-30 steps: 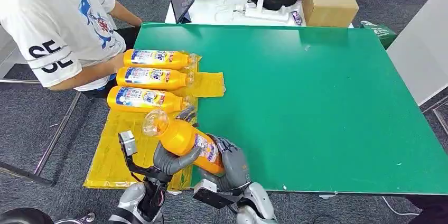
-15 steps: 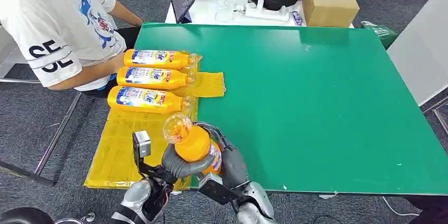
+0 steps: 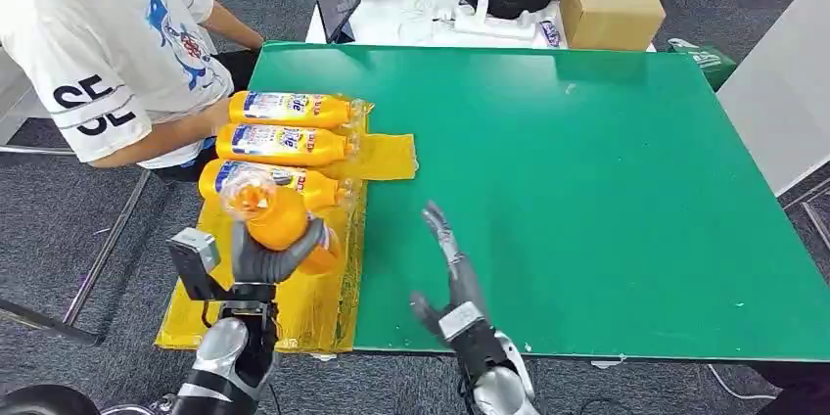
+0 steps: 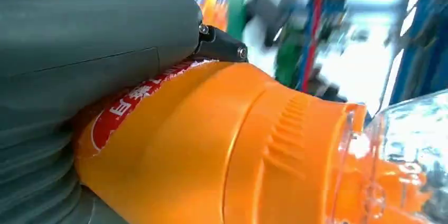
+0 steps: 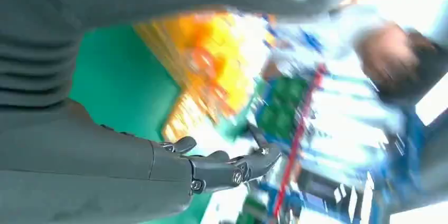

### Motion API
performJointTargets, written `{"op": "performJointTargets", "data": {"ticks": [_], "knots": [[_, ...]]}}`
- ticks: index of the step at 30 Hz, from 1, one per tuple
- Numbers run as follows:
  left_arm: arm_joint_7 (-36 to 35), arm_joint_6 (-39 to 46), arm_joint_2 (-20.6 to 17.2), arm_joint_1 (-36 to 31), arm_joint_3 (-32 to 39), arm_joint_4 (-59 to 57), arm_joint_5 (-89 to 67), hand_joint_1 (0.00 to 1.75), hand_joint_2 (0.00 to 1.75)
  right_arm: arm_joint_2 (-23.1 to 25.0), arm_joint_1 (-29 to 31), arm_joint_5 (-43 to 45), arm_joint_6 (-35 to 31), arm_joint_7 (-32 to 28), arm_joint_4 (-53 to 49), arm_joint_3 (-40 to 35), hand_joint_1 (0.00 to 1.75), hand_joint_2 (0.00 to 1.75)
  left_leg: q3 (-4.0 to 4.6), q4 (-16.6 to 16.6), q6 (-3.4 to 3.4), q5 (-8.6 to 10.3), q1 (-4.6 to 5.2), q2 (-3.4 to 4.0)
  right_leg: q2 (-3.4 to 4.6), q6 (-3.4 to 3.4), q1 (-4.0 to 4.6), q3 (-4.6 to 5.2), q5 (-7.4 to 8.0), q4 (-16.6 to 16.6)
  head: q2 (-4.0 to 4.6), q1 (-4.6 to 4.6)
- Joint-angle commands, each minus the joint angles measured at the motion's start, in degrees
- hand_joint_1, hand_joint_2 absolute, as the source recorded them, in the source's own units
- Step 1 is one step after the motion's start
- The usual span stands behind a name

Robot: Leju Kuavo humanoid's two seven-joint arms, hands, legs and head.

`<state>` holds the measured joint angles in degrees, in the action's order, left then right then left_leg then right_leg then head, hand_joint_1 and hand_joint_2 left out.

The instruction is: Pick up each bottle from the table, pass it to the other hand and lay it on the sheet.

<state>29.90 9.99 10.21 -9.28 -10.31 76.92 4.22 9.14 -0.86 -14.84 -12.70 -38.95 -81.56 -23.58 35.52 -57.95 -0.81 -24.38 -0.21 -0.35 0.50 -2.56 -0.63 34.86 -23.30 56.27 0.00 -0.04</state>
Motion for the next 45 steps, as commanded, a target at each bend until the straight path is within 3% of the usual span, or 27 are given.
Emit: {"op": "performJointTargets", "data": {"ticks": [1, 5, 8, 12, 15, 19, 20, 31, 38, 39, 40, 45], "knots": [[1.5, 4.14, -1.24, 1.86, 6.45, 12.1, -4.73, 1.75, 1.75, 2.07, -4.23, 2.67, -4.57, -1.05, -12.37, 11.16, 0.0, 0.0, -0.1, -0.06, 0.03, -0.1, -0.04, 0.04, -0.01, 0.06, 0.05, -0.11, -0.08, 0.03, 0.0, 0.0], [1.58, 3.64, -3.2, 2.66, 6.97, 13.87, -7.89, 1.75, 1.75, 2.35, -4.37, 4.27, -5.98, -1.05, -12.59, 12.49, 0.0, 0.0, -0.25, -0.03, 0.05, -0.14, -0.05, 0.06, 0.0, 0.1, 0.07, -0.26, -0.11, 0.0, 0.0, 0.0], [-1.33, 7.14, -6.47, 1.71, 5.92, 11.7, -22.14, 1.75, 1.75, 2.09, -4.19, 5.83, -9.54, -1.05, -15.07, 12.54, 0.0, 0.0, -0.11, 0.01, 0.03, -0.06, -0.02, 0.07, 0.03, 0.06, 0.03, -0.11, -0.03, -0.02, 0.0, 0.0], [-2.72, 8.48, -7.46, 0.31, 6.14, 8.61, -27.83, 1.75, 1.75, 1.82, -4.05, 6.34, -10.94, -1.05, -16.45, 12.94, 0.0, 0.0, -0.3, 0.03, 0.07, -0.1, -0.05, 0.02, -0.05, 0.12, 0.07, -0.31, -0.1, -0.02, 0.0, 0.0], [-9.4, 7.38, -11.68, -2.18, 1.45, -1.32, -48.8, 1.75, 1.75, 1.54, -3.16, 7.06, -12.77, -1.05, -18.38, 12.5, 0.0, 0.0, -0.17, 0.06, 0.03, -0.01, -0.01, -0.05, -0.09, 0.06, 0.02, -0.17, -0.05, -0.04, 0.0, 0.0], [-10.5, 6.05, -12.35, -8.7, -3.47, -20.25, -59.02, 1.75, 1.75, 0.53, -0.57, 0.51, -14.31, -1.05, -15.9, 8.05, 0.0, 0.0, -0.27, 0.13, 0.03, 0.03, 0.04, -0.1, -0.14, 0.05, -0.03, -0.26, -0.03, -0.08, 0.0, 0.04], [-10.9, 8.93, -12.21, -10.45, -4.65, -24.19, -61.93, 1.75, 1.75, 0.22, 0.03, -0.15, -14.87, -1.05, -15.36, 6.77, 0.0, 0.0, -0.39, 0.18, 0.04, 0.05, 0.02, -0.16, -0.21, 0.08, 0.0, -0.4, -0.04, -0.14, 0.0, 0.0], [-13.39, 14.06, -12.97, -15.33, -9.77, -32.83, -71.49, 1.75, 1.75, 0.36, 1.81, 1.52, -13.17, -1.05, -12.52, 5.05, 0.0, 0.0, -0.38, 0.07, 0.08, -0.04, -0.07, 0.04, -0.03, 0.12, 0.09, -0.4, -0.04, -0.09, 0.0, 0.02], [-10.88, 10.85, -13.55, -10.02, -9.23, -28.4, -67.69, 1.75, 1.75, 1.49, 1.92, 3.26, -9.25, -0.57, -8.17, 7.69, 0.0, 0.0, -0.37, 0.09, 0.06, -0.05, -0.04, 0.19, 0.11, 0.09, 0.06, -0.35, -0.02, -0.12, 0.0, 0.0], [-10.69, 10.69, -13.59, -9.64, -9.21, -28.02, -67.43, 1.62, 1.75, 1.6, 1.93, 3.41, -9.06, -0.53, -7.88, 7.87, 0.0, 0.0, -0.32, 0.1, 0.06, -0.03, -0.03, 0.18, 0.1, 0.08, 0.04, -0.29, 0.0, -0.1, 0.0, 0.0], [-10.36, 8.87, -13.78, -8.86, -9.29, -27.16, -66.48, 0.02, 1.75, 1.99, 2.08, 3.44, -8.75, -0.39, -7.09, 8.34, 0.0, 0.0, -0.42, 0.11, 0.07, -0.06, -0.05, 0.19, 0.11, 0.1, 0.06, -0.4, -0.02, -0.13, 0.0, 0.0], [-9.76, 6.64, -13.84, -8.06, -9.16, -26.4, -64.76, 0.0, 1.75, 2.27, 2.18, 3.8, -8.08, -0.07, -6.5, 8.76, 0.0, 0.0, -0.26, 0.08, 0.06, -0.02, -0.03, 0.16, 0.12, 0.07, 0.04, -0.26, 0.01, -0.08, 0.0, 0.0]]}}
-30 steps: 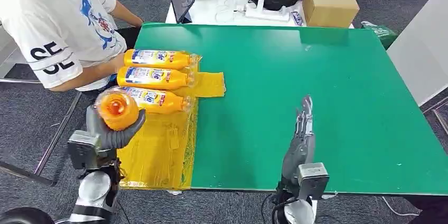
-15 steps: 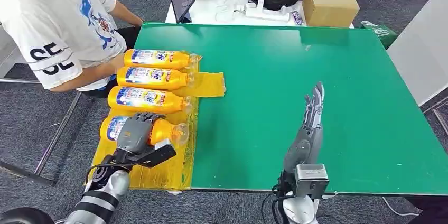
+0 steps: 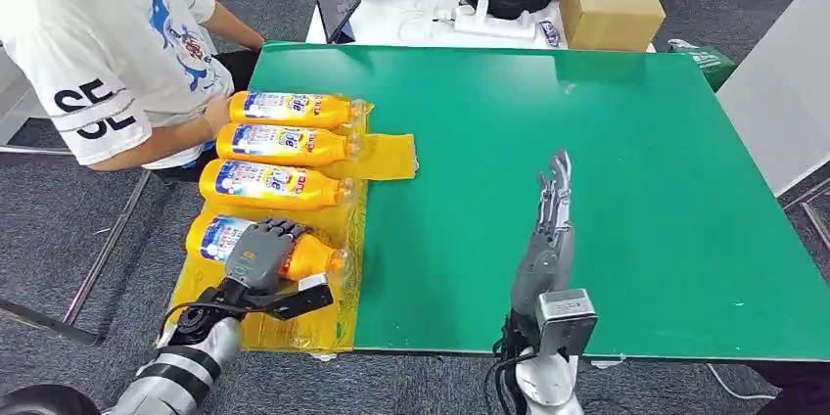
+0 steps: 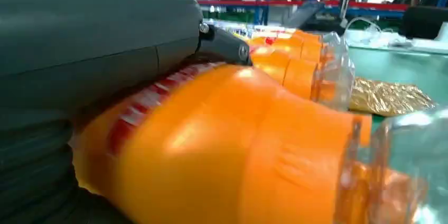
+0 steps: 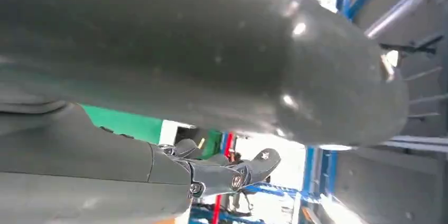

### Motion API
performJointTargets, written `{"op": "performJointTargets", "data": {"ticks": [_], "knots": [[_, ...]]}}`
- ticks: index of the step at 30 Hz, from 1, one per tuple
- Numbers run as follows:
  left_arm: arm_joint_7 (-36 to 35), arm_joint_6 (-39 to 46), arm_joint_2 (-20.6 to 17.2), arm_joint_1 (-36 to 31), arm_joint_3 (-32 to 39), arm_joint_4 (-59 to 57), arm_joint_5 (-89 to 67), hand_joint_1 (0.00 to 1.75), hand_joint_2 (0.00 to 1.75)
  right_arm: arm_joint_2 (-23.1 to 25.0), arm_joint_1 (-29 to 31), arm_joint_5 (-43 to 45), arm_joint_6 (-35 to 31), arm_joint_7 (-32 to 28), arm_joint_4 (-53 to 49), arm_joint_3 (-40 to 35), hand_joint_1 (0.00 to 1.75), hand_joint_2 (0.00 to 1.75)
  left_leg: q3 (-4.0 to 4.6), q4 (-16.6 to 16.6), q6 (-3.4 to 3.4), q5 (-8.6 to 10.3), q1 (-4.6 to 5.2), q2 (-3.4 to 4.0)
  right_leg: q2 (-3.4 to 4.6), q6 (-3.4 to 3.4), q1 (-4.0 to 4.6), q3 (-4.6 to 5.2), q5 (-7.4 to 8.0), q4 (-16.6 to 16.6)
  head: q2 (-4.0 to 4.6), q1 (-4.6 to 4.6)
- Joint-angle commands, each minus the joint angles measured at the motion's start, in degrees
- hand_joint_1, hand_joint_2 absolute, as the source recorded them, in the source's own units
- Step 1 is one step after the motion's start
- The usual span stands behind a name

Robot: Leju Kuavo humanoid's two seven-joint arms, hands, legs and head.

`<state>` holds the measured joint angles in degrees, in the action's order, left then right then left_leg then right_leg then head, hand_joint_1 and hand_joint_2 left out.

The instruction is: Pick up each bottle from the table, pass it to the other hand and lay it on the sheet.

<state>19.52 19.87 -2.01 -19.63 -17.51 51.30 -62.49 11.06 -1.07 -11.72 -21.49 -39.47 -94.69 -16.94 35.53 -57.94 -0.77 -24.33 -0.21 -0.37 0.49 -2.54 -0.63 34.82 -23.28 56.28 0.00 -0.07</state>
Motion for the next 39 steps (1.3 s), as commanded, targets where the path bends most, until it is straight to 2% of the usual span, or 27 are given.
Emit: {"op": "performJointTargets", "data": {"ticks": [1, 9, 12, 13, 16, 19, 20, 22, 24, 25, 27, 31, 32, 33, 35, 37, 38, 39], "knots": [[0.82, -3.92, -1.6, 2.36, -1.93, -0.6, 2.59, 0.0, 0.0, 0.39, 2.36, 0.65, 0.83, 0.62, 6.62, 2.15, 0.0, 0.0, -0.44, 0.1, 0.04, -0.12, -0.06, 0.26, 0.19, 0.09, 0.08, -0.39, -0.02, -0.15, 0.0, 0.02], [5.59, -16.65, -2.86, 6.09, -1.28, 3.08, 15.18, 0.0, 0.0, 0.69, 3.67, 1.06, 1.86, 1.75, 10.42, 3.48, 0.0, 0.0, -0.44, 0.1, 0.01, -0.06, -0.01, -0.03, 0.02, 0.04, 0.02, -0.48, -0.03, -0.12, 0.0, 0.02], [11.52, -24.22, -4.81, 8.52, -1.69, 5.66, 23.41, 0.0, 0.0, 0.55, 4.94, 0.95, 2.1, 1.96, 13.01, 3.18, 0.0, 0.0, -0.55, 0.11, 0.02, -0.06, -0.01, -0.05, 0.05, 0.04, 0.02, -0.6, -0.04, -0.14, 0.0, 0.02], [11.91, -24.44, -4.76, 9.11, -1.44, 6.43, 24.46, 0.0, 0.0, 0.58, 5.15, 0.94, 2.09, 1.96, 13.5, 3.12, 0.0, 0.0, -0.65, 0.14, 0.03, -0.09, -0.03, 0.1, 0.18, 0.02, 0.04, -0.67, -0.05, -0.18, 0.0, 0.02], [12.68, -25.45, -2.83, 10.25, 0.4, 9.35, 28.56, 0.0, 0.0, 0.68, 5.07, 0.89, 2.01, 1.89, 14.13, 2.86, 0.0, 0.0, -0.75, 0.12, 0.01, -0.07, 0.0, -0.08, 0.07, -0.05, 0.01, -0.83, -0.1, -0.13, 0.0, 0.02], [12.11, -22.64, 3.9, 11.57, 7.4, 16.3, 37.23, 0.0, 0.0, 0.83, 3.99, 0.43, 1.97, 2.48, 13.93, 2.65, 0.0, 0.0, -0.65, 0.05, 0.02, -0.04, -0.03, -0.28, -0.13, -0.07, 0.03, -0.76, -0.13, -0.09, 0.0, 0.02], [14.35, -17.4, 9.03, 12.31, 12.92, 20.53, 42.94, 0.0, 0.0, 1.18, 3.19, -0.05, 1.8, 3.11, 13.54, 2.68, 0.0, 0.0, -0.69, 0.06, 0.02, -0.06, -0.06, -0.28, -0.17, -0.04, 0.07, -0.81, -0.14, -0.12, 0.0, 0.0], [11.87, -13.93, 11.35, 12.5, 13.69, 26.12, 44.21, 0.0, 0.0, 1.54, 2.15, -0.31, 1.73, 3.15, 13.01, 2.4, 0.0, 0.0, -0.51, -0.03, -0.02, -0.02, -0.03, -0.49, -0.34, -0.1, 0.03, -0.67, -0.18, -0.03, 0.0, 0.07], [19.44, 1.18, 15.35, 11.81, 17.47, 30.32, 45.09, 0.0, 0.0, 1.93, 1.98, -1.09, 1.84, 3.96, 13.48, 1.47, 0.0, 0.0, -0.45, -0.11, -0.02, -0.07, -0.08, -0.45, -0.36, -0.09, 0.09, -0.61, -0.2, -0.02, 0.0, 0.04], [18.95, 1.47, 14.93, 11.65, 17.01, 31.2, 45.4, 0.0, 0.0, 1.99, 2.11, -1.18, 1.79, 4.05, 13.89, 1.17, 0.0, 0.0, -0.43, -0.16, -0.02, -0.13, -0.1, -0.45, -0.39, -0.08, 0.11, -0.59, -0.25, 0.01, 0.0, -0.02], [20.48, 9.25, 15.37, 11.95, 16.7, 37.88, 50.88, 0.0, 0.0, 2.18, 2.37, -2.2, 0.78, 4.44, 15.11, 0.06, 0.0, 0.0, -0.33, -0.08, 0.0, -0.08, -0.07, -0.31, -0.2, -0.08, 0.08, -0.5, -0.17, -0.01, 0.0, 0.0], [20.48, 9.28, 15.26, 12.24, 16.57, 38.14, 51.07, 0.0, 0.0, 2.21, 2.26, -2.27, 0.61, 4.4, 15.32, -0.07, 0.0, 0.0, -0.46, -0.01, 0.03, -0.1, -0.07, -0.17, -0.18, -0.07, 0.08, -0.54, -0.16, -0.07, 0.0, 0.02], [20.48, 10.74, 15.3, 12.76, 16.0, 41.93, 53.69, 0.0, 0.0, 2.05, 2.17, -2.28, 0.65, 4.41, 15.18, -0.03, 0.0, 0.0, -0.43, 0.01, 0.02, -0.07, -0.04, -0.21, -0.2, -0.09, 0.06, -0.5, -0.15, -0.07, 0.0, 0.04], [20.48, 14.45, 13.53, 13.44, 12.82, 45.02, 53.69, 0.0, 1.75, 1.91, 1.93, -2.41, 0.58, 4.36, 15.09, -0.15, 0.0, 0.0, -0.36, -0.01, 0.01, -0.05, -0.05, -0.29, -0.22, -0.1, 0.06, -0.47, -0.16, -0.06, 0.0, 0.0], [20.48, 14.9, 13.57, 15.53, 10.01, 49.68, 56.33, 0.0, 1.75, 1.66, 0.89, -2.71, 0.04, 4.11, 14.6, 0.14, 0.0, 0.0, -0.47, -0.09, 0.03, -0.19, -0.11, -0.11, -0.07, -0.04, 0.12, -0.55, -0.22, -0.03, 0.0, 0.02], [20.48, 10.22, 14.35, 17.55, 8.34, 49.8, 59.02, 0.0, 1.75, 1.83, 0.49, -2.56, -0.93, 3.76, 13.55, 0.87, 0.0, 0.0, -0.39, -0.06, 0.02, -0.17, -0.11, -0.06, -0.08, -0.08, 0.11, -0.46, -0.19, -0.06, 0.0, 0.02], [20.48, 6.28, 15.4, 19.85, 8.09, 49.42, 60.76, 0.0, 1.75, 1.99, -0.83, -2.13, -1.6, 3.54, 11.85, 1.91, 0.0, 1.75, -0.39, 0.0, 0.02, -0.12, -0.06, -0.05, -0.09, -0.09, 0.06, -0.41, -0.18, -0.07, 0.0, 0.07], [18.2, 0.42, 15.37, 22.65, 7.1, 48.54, 64.04, 0.0, 1.75, 2.22, -2.52, -1.41, -2.57, 2.94, 9.88, 3.23, 0.0, 1.75, -0.36, 0.03, 0.01, -0.09, -0.02, -0.14, -0.18, -0.11, 0.02, -0.4, -0.18, -0.07, 0.0, 0.02]]}}
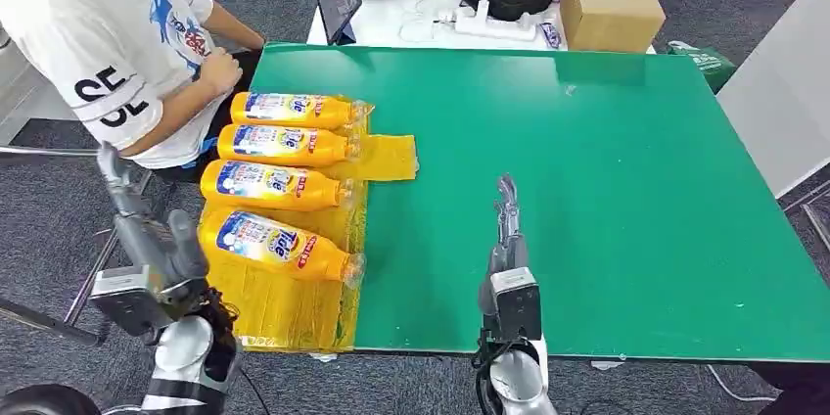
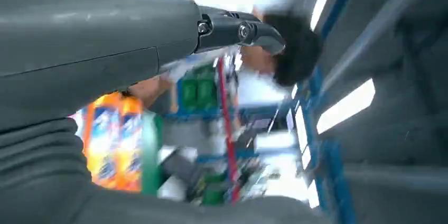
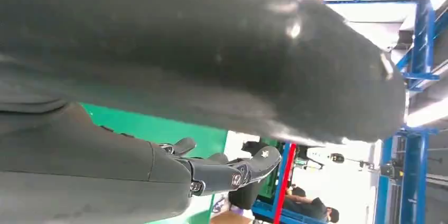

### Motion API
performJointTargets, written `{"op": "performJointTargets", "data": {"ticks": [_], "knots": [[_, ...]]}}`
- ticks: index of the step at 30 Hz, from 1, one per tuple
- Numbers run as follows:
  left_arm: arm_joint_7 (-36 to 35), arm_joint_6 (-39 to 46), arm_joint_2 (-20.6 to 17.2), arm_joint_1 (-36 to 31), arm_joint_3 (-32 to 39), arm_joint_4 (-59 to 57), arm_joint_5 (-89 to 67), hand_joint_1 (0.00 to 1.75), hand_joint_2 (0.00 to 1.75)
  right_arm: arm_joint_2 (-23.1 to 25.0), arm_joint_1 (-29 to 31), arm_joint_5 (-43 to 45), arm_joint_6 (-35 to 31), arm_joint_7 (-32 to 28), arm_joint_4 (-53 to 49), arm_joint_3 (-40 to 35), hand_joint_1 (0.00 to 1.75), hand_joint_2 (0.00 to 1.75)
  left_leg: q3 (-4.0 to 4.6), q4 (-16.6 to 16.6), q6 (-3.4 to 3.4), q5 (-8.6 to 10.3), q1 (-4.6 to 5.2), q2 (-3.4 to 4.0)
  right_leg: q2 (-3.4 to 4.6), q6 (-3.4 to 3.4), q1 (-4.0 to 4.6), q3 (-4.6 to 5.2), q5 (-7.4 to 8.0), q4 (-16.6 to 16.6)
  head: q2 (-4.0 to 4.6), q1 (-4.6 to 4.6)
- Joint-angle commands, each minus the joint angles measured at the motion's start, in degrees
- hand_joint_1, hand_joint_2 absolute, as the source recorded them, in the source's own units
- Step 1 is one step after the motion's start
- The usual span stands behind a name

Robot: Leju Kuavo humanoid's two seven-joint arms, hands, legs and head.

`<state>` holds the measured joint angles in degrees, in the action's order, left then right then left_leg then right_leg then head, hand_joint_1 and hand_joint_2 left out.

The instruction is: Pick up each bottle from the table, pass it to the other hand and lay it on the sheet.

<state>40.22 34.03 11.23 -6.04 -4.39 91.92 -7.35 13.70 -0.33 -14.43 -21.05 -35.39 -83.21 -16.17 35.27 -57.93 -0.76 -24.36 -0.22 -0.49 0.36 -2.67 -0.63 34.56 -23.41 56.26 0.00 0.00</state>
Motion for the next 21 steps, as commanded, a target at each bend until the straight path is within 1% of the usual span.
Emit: {"op": "performJointTargets", "data": {"ticks": [1, 2, 3, 4, 6, 7, 9, 10, 11, 12, 13, 14, 15, 16, 17, 18, 19, 20, 21], "knots": [[-1.97, -15.05, 2.52, 10.84, -5.73, 7.54, 9.38, 0.0, 1.75, -0.35, -4.52, 1.98, -3.42, -1.71, -3.02, 3.23, 0.0, 1.75, -0.29, 0.07, -0.01, -0.13, -0.02, -0.08, -0.12, 0.04, 0.04, -0.35, -0.13, -0.14, 0.0, -0.07], [-2.79, -17.92, 3.01, 13.44, -5.74, 6.6, 10.8, 0.0, 1.75, -0.19, -6.56, 3.03, -3.75, -2.87, -5.52, 4.35, 0.0, 1.75, -0.23, 0.08, -0.01, -0.1, 0.02, -0.17, -0.13, 0.02, 0.0, -0.29, -0.12, -0.12, 0.0, -0.04], [-4.81, -20.03, 3.78, 16.27, -5.16, 4.63, 11.66, 0.0, 1.75, 0.4, -9.2, 2.33, -5.99, -4.38, -8.61, 5.7, 0.0, 1.75, -0.23, 0.1, -0.02, -0.11, 0.05, -0.08, -0.02, 0.01, -0.04, -0.26, -0.11, -0.12, 0.0, -0.04], [-3.41, -20.76, 4.14, 17.45, -4.98, 3.56, 11.36, 0.0, 1.75, 0.26, -10.34, 2.06, -6.03, -4.53, -10.2, 5.68, 0.0, 1.75, -0.33, 0.09, -0.03, -0.2, 0.04, -0.04, 0.0, 0.02, -0.01, -0.37, -0.15, -0.15, 0.0, -0.04], [-5.29, -23.44, 4.63, 19.1, -5.36, 0.92, 12.52, 0.0, 1.75, 0.49, -12.1, 0.04, -8.35, -4.61, -12.51, 5.65, 0.0, 1.75, -0.21, 0.08, 0.01, -0.24, 0.1, -0.07, -0.05, 0.01, -0.08, -0.23, -0.15, -0.11, 0.0, -0.04], [-5.48, -23.93, 4.87, 19.77, -5.75, -0.32, 12.0, 0.0, 1.75, 0.22, -12.75, -0.86, -9.7, -4.61, -13.33, 5.0, 0.0, 1.75, -0.31, 0.08, -0.01, -0.33, 0.1, -0.08, -0.08, 0.03, -0.08, -0.34, -0.22, -0.13, 0.0, -0.02], [-5.63, -24.33, 5.5, 20.44, -6.51, -2.05, 11.32, 0.0, 1.75, -0.64, -13.31, -0.84, -12.73, -4.61, -15.34, 2.81, 0.0, 1.75, -0.14, 0.07, -0.03, -0.31, 0.13, -0.06, -0.08, 0.02, -0.11, -0.12, -0.16, -0.12, 0.0, -0.02], [-6.18, -24.92, 5.2, 20.59, -7.24, -2.75, 11.35, 0.0, 1.75, -0.79, -13.43, -0.91, -13.17, -4.61, -15.54, 2.21, 0.0, 1.75, -0.3, 0.05, -0.04, -0.44, 0.11, -0.06, -0.1, 0.06, -0.08, -0.29, -0.26, -0.12, 0.0, -0.04], [-5.91, -24.65, 5.03, 20.7, -8.16, -4.67, 11.28, 0.0, 1.75, -1.0, -13.64, -1.29, -14.88, -4.61, -15.41, 0.74, 0.0, 1.75, -0.41, 0.03, -0.03, -0.5, 0.07, -0.04, -0.11, 0.11, -0.03, -0.42, -0.31, -0.14, 0.0, -0.04], [-5.86, -24.59, 4.78, 20.68, -8.8, -5.21, 11.2, 0.0, 1.75, -1.43, -13.55, -1.3, -16.16, -4.61, -15.2, -0.4, 0.0, 1.75, -0.12, 0.06, -0.06, -0.36, 0.13, -0.03, -0.06, 0.06, -0.11, -0.1, -0.18, -0.11, 0.0, 0.0], [-5.35, -24.52, 4.47, 20.55, -9.92, -6.13, 12.17, 0.0, 1.75, -2.25, -13.3, -1.15, -17.34, -4.61, -13.74, -2.47, 0.0, 1.75, -0.25, 0.07, -0.04, -0.41, 0.1, -0.01, -0.06, 0.09, -0.07, -0.22, -0.22, -0.16, 0.0, -0.07], [-4.96, -24.55, 4.44, 20.47, -10.24, -6.33, 12.7, 0.0, 1.75, -2.32, -13.15, -1.35, -18.04, -4.61, -13.09, -3.33, 0.0, 1.75, -0.18, 0.09, -0.06, -0.38, 0.1, -0.02, -0.05, 0.04, -0.07, -0.16, -0.2, -0.17, 0.0, -0.04], [-2.87, -24.31, 4.27, 19.94, -10.96, -5.77, 13.73, 0.0, 1.75, -2.35, -12.56, -1.37, -17.69, -4.61, -10.02, -5.13, 0.0, 1.75, -0.14, 0.07, -0.06, -0.38, 0.09, 0.0, -0.03, 0.03, -0.07, -0.11, -0.19, -0.15, 0.0, -0.02], [-2.98, -24.22, 4.25, 19.47, -11.0, -5.47, 13.68, 0.0, 1.75, -2.02, -12.26, -1.61, -18.04, -4.61, -9.51, -5.48, 0.0, 1.75, -0.47, 0.07, -0.02, -0.52, 0.02, 0.06, -0.02, 0.11, 0.02, -0.46, -0.28, -0.22, 0.0, -0.04], [-3.56, -24.09, 4.31, 18.95, -10.95, -4.92, 14.0, 0.0, 1.75, -1.97, -11.79, -1.45, -18.72, -4.61, -8.41, -6.32, 0.0, 1.75, -0.21, 0.08, -0.04, -0.39, 0.05, 0.04, 0.0, 0.06, -0.02, -0.2, -0.18, -0.19, 0.0, -0.04], [-3.62, -23.64, 4.11, 18.45, -11.21, -4.65, 13.99, 0.0, 1.75, -2.22, -11.01, -0.62, -18.66, -4.61, -5.78, -7.54, 0.0, 1.75, -0.33, 0.07, -0.02, -0.44, 0.02, 0.08, 0.02, 0.1, 0.02, -0.31, -0.21, -0.19, 0.0, -0.02], [-3.74, -23.36, 4.08, 18.17, -11.27, -4.91, 13.76, 0.0, 1.75, -2.09, -10.73, -0.46, -18.65, -4.61, -5.08, -7.85, 0.0, 1.75, -0.23, 0.07, -0.03, -0.4, 0.03, 0.08, 0.03, 0.08, 0.0, -0.2, -0.17, -0.17, 0.0, -0.02], [-4.09, -21.95, 4.32, 17.63, -10.98, -6.07, 12.97, 0.0, 1.75, -1.47, -10.19, -0.8, -18.95, -4.61, -2.01, -7.8, 0.0, 1.75, -0.28, 0.11, -0.03, -0.37, 0.03, 0.05, 0.0, 0.09, 0.01, -0.26, -0.16, -0.21, 0.0, -0.04], [-4.09, -21.95, 4.32, 17.63, -10.98, -6.07, 12.97, 0.0, 1.75, -1.47, -10.19, -0.8, -18.95, -4.61, -2.01, -7.8, 0.0, 1.75, -0.18, 0.1, -0.04, -0.32, 0.03, 0.02, 0.0, 0.06, 0.0, -0.17, -0.14, -0.2, 0.0, -0.02]]}}
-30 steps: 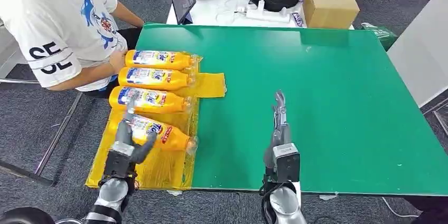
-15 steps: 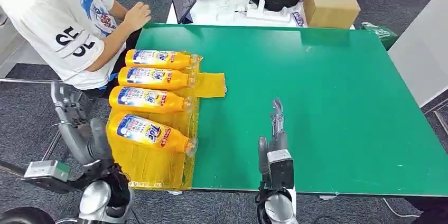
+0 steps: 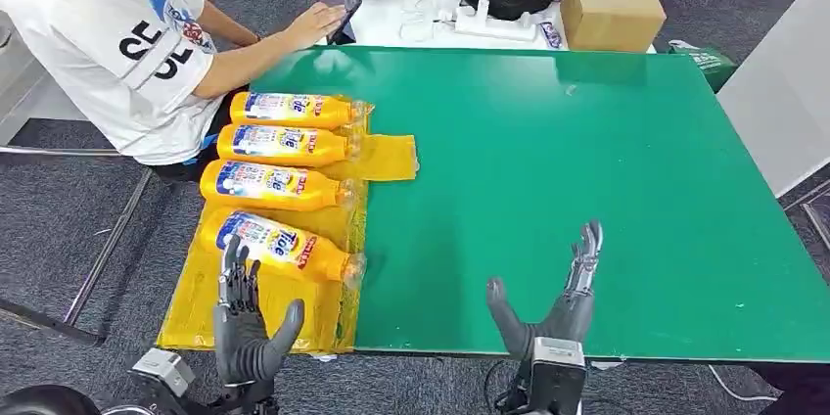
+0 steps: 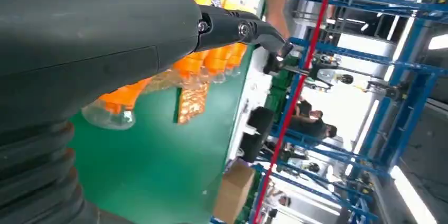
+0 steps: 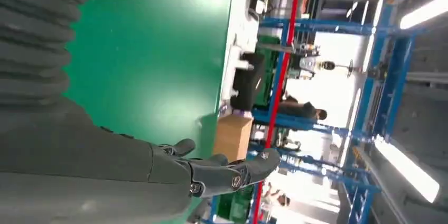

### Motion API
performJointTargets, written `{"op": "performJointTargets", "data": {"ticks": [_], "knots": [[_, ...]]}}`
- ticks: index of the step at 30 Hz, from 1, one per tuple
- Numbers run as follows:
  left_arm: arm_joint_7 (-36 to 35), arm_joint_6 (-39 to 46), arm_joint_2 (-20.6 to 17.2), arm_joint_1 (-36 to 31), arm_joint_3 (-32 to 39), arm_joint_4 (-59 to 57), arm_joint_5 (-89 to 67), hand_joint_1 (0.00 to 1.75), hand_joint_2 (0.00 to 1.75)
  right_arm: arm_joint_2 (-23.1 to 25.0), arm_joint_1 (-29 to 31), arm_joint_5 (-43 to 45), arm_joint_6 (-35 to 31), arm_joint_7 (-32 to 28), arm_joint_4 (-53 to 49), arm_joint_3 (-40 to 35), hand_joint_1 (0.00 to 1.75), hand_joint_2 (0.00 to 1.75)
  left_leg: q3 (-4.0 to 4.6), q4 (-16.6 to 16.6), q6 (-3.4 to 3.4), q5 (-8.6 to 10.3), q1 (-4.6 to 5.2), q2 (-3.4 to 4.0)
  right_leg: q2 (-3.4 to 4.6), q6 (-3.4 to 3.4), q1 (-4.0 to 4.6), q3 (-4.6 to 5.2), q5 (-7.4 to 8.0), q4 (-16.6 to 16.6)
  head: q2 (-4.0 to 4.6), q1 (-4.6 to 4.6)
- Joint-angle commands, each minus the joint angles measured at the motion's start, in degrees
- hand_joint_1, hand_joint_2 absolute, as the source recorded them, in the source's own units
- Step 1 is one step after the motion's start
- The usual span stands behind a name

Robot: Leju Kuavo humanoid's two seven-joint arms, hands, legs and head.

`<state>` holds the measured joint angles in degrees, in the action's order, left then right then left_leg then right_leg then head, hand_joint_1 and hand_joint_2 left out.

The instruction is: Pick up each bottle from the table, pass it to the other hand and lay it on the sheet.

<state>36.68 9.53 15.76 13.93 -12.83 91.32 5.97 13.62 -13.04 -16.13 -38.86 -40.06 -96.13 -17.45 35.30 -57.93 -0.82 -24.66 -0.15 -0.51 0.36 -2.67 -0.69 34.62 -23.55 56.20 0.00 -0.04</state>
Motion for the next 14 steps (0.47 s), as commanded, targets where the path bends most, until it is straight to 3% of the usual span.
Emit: {"op": "performJointTargets", "data": {"ticks": [1, 14], "knots": [[-0.44, 2.75, -0.08, -2.71, -2.46, -6.34, -0.34, 0.0, 1.75, -1.01, 2.96, 0.59, -1.14, 0.06, 11.5, -6.44, 0.0, 1.75, -0.42, 0.15, 0.05, -0.07, -0.08, 0.07, 0.0, 0.1, 0.1, -0.44, -0.02, -0.21, 0.0, 0.02], [1.26, 5.59, -0.07, -3.41, -3.84, -6.27, -1.48, 0.0, 1.75, -0.99, 3.09, -0.16, -1.14, 0.06, 13.57, -5.56, 0.0, 1.75, -0.25, 0.07, 0.03, -0.05, -0.04, 0.0, -0.06, 0.09, 0.05, -0.28, -0.03, -0.09, 0.0, 0.02]]}}
